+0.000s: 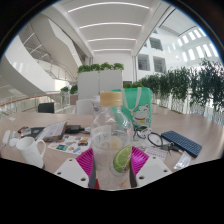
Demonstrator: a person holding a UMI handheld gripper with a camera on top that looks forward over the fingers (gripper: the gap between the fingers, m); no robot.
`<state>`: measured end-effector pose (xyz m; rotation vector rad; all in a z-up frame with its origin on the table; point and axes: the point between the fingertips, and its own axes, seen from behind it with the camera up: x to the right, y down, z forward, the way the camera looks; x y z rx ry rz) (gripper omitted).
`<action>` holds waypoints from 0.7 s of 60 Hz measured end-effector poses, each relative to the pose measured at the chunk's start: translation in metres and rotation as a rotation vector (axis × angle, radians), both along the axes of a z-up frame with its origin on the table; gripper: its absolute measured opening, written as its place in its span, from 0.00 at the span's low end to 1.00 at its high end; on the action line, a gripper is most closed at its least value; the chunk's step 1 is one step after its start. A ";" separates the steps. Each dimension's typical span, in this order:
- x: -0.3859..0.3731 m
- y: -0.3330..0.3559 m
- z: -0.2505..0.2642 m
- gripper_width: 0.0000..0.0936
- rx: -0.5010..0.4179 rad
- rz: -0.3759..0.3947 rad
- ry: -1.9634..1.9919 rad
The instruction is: Pour water
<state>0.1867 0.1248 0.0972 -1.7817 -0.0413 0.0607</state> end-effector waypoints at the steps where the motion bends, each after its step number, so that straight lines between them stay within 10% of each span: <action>1: -0.002 0.000 -0.001 0.51 -0.001 0.010 0.000; 25: -0.017 0.004 0.004 0.55 0.103 0.067 0.020; 42: -0.024 -0.050 -0.030 0.90 -0.158 0.084 0.024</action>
